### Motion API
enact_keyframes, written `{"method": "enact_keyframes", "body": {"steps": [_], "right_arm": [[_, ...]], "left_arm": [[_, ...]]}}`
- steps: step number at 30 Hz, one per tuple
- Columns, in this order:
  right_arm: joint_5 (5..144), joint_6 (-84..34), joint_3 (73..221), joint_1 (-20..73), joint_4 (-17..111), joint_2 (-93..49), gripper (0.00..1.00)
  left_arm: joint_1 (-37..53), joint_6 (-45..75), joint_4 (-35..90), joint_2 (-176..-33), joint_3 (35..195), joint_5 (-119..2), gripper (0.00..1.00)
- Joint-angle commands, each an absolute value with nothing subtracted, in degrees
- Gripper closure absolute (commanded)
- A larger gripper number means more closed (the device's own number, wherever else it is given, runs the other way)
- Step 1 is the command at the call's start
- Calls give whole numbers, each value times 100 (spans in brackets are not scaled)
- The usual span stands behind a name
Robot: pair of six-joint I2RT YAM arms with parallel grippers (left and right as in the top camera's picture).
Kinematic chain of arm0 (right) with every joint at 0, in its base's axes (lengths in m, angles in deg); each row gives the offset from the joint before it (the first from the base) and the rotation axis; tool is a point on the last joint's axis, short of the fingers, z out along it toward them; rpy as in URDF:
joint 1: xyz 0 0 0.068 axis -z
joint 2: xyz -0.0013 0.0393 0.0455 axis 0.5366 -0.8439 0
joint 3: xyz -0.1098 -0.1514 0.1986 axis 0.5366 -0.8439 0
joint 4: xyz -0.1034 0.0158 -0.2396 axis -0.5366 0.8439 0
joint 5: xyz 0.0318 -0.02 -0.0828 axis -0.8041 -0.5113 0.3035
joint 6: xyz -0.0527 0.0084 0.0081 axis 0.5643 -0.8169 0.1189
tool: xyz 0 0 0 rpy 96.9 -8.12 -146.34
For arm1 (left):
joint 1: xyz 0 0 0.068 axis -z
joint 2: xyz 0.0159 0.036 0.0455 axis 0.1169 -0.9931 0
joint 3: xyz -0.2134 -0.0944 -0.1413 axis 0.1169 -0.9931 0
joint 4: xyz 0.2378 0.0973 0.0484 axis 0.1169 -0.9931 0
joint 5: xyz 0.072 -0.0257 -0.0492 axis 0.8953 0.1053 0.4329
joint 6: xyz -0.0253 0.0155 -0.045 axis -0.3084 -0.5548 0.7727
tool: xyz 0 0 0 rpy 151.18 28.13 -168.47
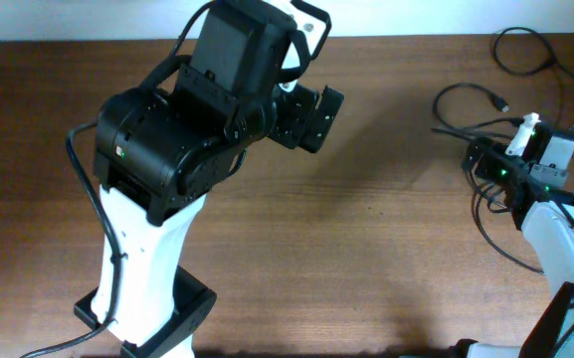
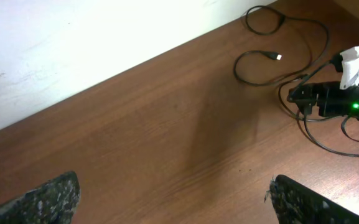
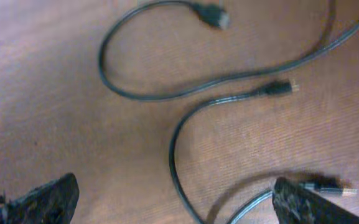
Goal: Untangle cables
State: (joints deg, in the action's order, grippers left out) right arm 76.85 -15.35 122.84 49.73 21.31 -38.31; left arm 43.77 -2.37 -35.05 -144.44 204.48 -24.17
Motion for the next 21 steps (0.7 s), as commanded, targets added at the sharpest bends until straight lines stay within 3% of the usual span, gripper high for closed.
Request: {"method": "enact_keyframes", "body": {"steps": [1, 13, 16, 21], "right_arm": [[7838, -705, 12525, 4885, 1867, -3986, 1], [8428, 220, 15460, 4881, 3169, -6010, 0], [8444, 218, 15502, 4879, 3152, -6172, 0], [8765, 240, 15502, 4859, 3408, -6500, 10]], "left_arm": [[4379, -324, -3507, -14401, 20448, -2478, 1], [4377, -326, -3507, -14401, 20118, -2456, 1], [4377, -326, -3507, -14401, 20118, -2454, 1], [4377, -324, -3507, -14401, 20118, -2456, 1]]}}
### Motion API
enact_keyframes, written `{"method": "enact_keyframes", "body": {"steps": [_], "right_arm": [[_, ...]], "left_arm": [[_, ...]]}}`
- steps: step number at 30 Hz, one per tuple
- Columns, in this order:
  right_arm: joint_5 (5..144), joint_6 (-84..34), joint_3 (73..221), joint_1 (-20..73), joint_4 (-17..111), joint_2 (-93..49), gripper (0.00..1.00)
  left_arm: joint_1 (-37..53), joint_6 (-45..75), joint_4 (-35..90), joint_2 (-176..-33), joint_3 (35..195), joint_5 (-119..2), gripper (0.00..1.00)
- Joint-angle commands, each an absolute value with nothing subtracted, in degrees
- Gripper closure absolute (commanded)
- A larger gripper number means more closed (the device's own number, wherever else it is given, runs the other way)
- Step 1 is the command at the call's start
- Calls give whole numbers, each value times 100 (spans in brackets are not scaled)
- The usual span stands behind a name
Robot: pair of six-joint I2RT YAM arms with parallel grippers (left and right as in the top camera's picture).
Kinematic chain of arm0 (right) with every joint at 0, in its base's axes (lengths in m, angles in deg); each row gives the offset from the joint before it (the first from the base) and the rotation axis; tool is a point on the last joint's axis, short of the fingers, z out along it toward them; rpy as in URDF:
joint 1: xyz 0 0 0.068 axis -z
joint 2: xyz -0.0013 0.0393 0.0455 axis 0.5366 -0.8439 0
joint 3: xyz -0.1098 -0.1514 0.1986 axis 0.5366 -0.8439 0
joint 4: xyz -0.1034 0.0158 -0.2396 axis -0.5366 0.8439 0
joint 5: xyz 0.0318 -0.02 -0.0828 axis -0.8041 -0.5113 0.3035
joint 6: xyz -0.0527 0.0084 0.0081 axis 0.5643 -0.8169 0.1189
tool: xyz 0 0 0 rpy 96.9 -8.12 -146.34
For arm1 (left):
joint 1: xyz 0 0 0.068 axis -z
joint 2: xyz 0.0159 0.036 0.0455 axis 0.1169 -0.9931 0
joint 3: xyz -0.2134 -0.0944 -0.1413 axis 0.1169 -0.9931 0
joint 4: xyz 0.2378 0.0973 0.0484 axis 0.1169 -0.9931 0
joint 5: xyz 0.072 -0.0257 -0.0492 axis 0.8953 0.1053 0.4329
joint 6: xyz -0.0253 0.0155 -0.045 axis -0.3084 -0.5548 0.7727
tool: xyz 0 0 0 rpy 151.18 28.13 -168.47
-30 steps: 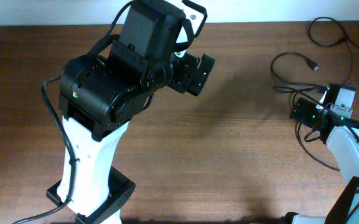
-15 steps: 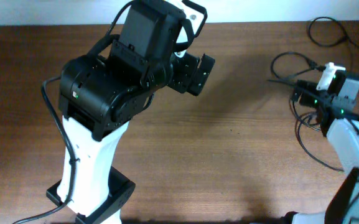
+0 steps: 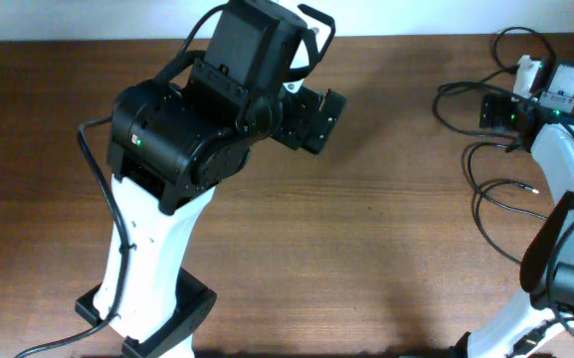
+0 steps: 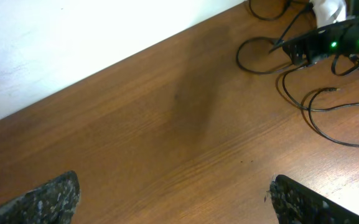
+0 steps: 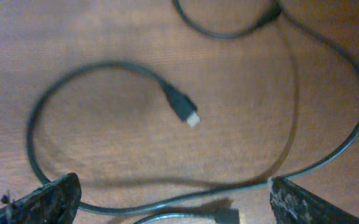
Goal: Untangle cables
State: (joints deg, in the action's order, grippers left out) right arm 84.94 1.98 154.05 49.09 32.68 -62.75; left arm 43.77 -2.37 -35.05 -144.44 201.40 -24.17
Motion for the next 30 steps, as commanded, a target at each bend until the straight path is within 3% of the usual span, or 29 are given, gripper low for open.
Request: {"method": "enact_keyframes", "body": {"steps": [1, 9, 12, 30], "right_arm": [[8811, 240, 15499, 4859, 3493, -6528, 10], [8809, 240, 15469, 4863, 3932, -6563, 12], [8809, 240, 15467, 4866, 4129, -6613, 17], [8870, 152, 15244, 4933, 4179, -7057, 16]], "left_arm": [[4377, -324, -3507, -14401, 20118, -2456, 1], [4377, -326, -3507, -14401, 20118, -2456, 1], [4377, -326, -3507, -14401, 20118, -2456, 1], [4377, -326, -3507, -14401, 20118, -2456, 1]]}}
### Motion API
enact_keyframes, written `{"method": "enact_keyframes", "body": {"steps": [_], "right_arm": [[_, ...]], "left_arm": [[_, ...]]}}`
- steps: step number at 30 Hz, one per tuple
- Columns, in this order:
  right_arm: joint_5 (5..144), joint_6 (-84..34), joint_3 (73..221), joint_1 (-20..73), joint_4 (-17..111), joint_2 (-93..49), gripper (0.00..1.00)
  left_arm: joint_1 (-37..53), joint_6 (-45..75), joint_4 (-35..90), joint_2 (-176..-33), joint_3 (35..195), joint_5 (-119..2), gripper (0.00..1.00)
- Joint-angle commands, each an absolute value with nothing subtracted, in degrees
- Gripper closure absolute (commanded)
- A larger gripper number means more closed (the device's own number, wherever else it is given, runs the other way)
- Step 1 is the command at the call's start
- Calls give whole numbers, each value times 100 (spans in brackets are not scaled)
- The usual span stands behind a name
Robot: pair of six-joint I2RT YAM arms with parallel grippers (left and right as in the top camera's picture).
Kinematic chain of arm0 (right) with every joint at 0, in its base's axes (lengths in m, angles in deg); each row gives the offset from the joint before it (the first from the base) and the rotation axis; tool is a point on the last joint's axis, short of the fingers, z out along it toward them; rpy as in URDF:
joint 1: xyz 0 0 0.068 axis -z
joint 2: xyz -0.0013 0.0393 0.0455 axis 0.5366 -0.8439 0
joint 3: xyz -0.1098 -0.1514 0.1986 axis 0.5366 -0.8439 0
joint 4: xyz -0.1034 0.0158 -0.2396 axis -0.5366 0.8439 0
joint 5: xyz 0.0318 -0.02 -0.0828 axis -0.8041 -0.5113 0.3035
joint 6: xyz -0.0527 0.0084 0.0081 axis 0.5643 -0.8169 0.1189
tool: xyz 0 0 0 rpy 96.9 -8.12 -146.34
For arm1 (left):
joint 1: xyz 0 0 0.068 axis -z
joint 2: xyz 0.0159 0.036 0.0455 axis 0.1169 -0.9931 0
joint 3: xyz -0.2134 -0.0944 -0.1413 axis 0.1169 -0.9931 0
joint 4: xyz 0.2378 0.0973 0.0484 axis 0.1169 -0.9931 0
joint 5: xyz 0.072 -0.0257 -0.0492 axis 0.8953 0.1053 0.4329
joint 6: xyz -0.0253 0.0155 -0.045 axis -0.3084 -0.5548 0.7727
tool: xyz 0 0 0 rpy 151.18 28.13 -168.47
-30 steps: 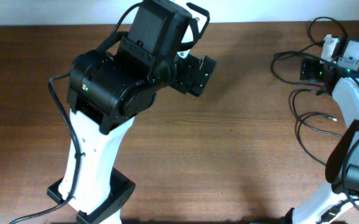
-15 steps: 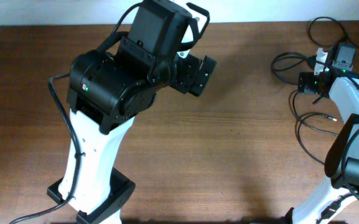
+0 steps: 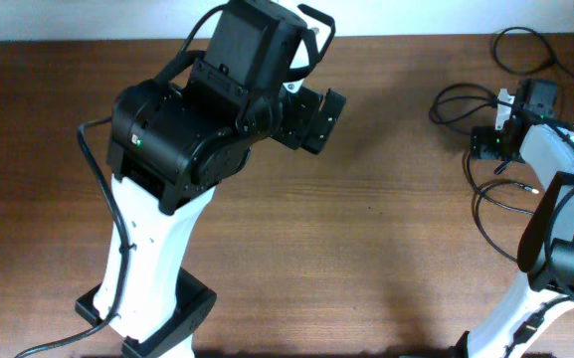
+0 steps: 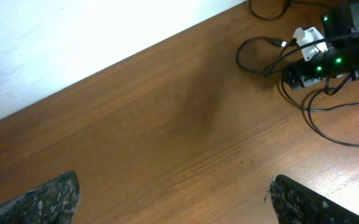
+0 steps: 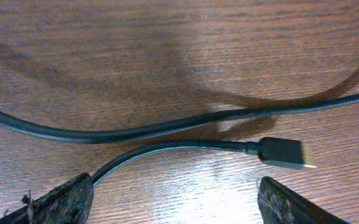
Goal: Untangle cables
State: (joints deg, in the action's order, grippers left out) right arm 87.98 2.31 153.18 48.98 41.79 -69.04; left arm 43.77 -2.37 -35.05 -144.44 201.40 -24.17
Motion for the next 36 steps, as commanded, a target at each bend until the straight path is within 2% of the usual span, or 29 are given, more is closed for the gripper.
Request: {"method": "enact_keyframes", "body": {"steps": [1, 10, 17, 22, 33, 34, 35, 36], "right_arm": [[8870, 154, 15244, 4936, 4173, -7064, 16], [8866, 154, 15244, 4933, 3958, -7066, 16], [8868, 157, 15244, 4933, 3937, -7066, 22], [8868, 161, 15244, 4936, 3860, -7070, 18], [8870, 216, 15244, 4938, 3744, -7422, 18], [8868, 216, 15244, 4938, 3749, -7433, 21], [8870, 216, 15244, 4940, 3773, -7433, 28], [8870, 216, 15244, 4940, 3819, -7437, 41]], "left_arm": [[4377, -326, -3507, -14401, 20118, -2456, 1], [4377, -324, -3507, -14401, 20118, -2458, 1], [4377, -326, -3507, -14401, 20118, -2458, 1], [4379, -324, -3507, -14401, 20118, -2480, 1], [4383, -324, -3507, -14401, 20118, -2478, 1], [4381, -324, -3507, -14401, 20118, -2478, 1], [4381, -324, -3507, -14401, 20118, -2478, 1], [4383, -324, -3507, -14401, 20118, -2478, 1]]}}
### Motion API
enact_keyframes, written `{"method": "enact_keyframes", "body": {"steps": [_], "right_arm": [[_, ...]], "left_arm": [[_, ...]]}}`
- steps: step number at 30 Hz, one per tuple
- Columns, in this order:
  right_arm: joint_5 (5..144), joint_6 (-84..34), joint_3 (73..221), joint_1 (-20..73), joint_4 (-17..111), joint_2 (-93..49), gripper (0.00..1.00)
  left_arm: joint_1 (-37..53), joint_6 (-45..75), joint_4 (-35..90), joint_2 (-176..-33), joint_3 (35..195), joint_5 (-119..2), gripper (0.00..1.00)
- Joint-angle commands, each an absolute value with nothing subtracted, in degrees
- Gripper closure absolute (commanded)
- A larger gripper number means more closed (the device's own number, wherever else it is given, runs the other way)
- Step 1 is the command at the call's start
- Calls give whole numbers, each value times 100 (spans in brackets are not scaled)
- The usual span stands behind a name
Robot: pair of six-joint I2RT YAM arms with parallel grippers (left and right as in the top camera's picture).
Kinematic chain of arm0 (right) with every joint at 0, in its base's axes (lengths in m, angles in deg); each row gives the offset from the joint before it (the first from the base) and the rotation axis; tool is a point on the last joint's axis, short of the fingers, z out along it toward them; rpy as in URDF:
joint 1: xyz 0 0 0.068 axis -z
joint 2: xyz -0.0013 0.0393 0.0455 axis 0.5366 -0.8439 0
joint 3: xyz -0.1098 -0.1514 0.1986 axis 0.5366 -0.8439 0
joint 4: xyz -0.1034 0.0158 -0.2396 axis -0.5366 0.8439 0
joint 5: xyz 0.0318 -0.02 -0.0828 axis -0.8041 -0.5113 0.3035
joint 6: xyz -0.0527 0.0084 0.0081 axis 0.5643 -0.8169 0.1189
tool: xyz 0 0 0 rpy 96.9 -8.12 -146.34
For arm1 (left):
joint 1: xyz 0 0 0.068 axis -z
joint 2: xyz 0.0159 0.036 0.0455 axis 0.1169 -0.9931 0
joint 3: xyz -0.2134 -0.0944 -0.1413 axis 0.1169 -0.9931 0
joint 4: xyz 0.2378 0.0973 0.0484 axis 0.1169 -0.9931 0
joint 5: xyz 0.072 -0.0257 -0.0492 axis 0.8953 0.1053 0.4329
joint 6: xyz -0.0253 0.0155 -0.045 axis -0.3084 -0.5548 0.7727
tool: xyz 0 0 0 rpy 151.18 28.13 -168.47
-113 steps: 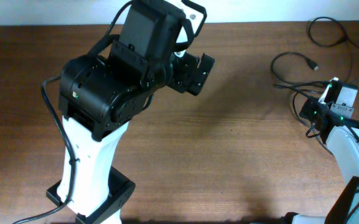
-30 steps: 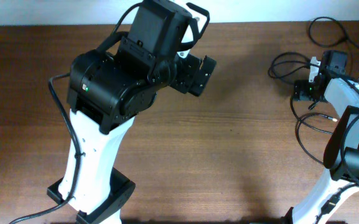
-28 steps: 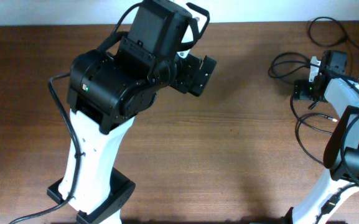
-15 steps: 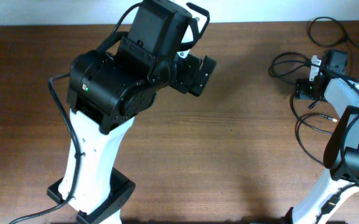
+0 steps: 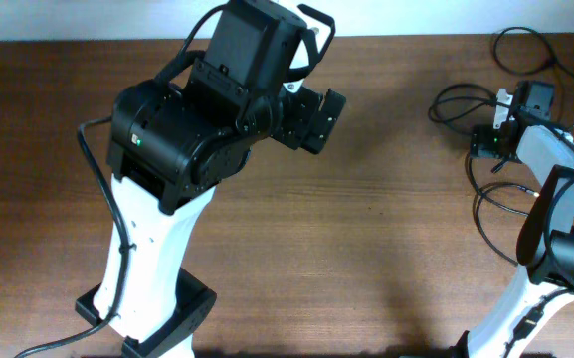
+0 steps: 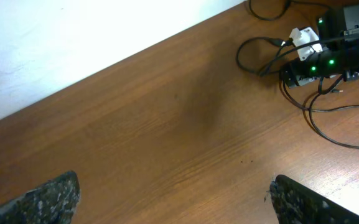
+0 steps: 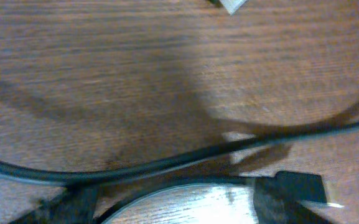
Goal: Untangle cables
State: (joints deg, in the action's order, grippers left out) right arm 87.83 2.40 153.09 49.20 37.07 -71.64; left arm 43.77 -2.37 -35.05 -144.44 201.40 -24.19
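Several thin black cables lie looped on the brown table at the right: one loop [image 5: 453, 96], a far loop [image 5: 521, 40] and a nearer strand [image 5: 487, 214]. My right gripper [image 5: 480, 146] is down among them, open. In the right wrist view its dark fingers straddle a curved cable ending in a black plug [image 7: 291, 185], which sits by the right finger. A second cable [image 7: 167, 163] crosses just beyond. My left gripper [image 6: 176, 196] hangs open high over the table's middle, holding nothing.
A pale connector tip [image 7: 231, 6] shows at the top of the right wrist view. The white wall [image 6: 73, 37] borders the table's far edge. The bulky left arm [image 5: 187, 129] stands over the table's left half. Bare wood [image 5: 396, 229] lies between the arms.
My right gripper has come lower over the table, and the black plug now sits close by its right finger. The left arm has not moved.
My right gripper was open over the cables nearer the front, then at the far side above a loop with a plug. Then it hung low over a plug between the two spots, and now it sits lower still. The left arm stayed raised and open.
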Motion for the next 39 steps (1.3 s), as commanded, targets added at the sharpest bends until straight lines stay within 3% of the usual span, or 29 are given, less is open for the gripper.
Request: {"method": "enact_keyframes", "body": {"steps": [1, 6, 10, 30, 39], "right_arm": [[8874, 218, 15241, 4940, 3888, -7437, 56], [8914, 211, 15213, 4940, 4076, -7437, 91], [8960, 191, 15152, 4949, 4234, -7437, 96], [8846, -643, 14929, 5093, 5289, -7297, 96], [8761, -628, 14920, 5095, 5182, -5400, 96]], "left_arm": [[4381, -324, -3507, -14401, 20118, -2478, 1], [4383, -326, -3507, -14401, 20118, -2478, 1], [4383, -326, -3507, -14401, 20118, -2478, 1], [4381, -405, -3507, -14401, 20118, -2476, 1], [4381, -457, -3507, -14401, 20118, -2478, 1]]}}
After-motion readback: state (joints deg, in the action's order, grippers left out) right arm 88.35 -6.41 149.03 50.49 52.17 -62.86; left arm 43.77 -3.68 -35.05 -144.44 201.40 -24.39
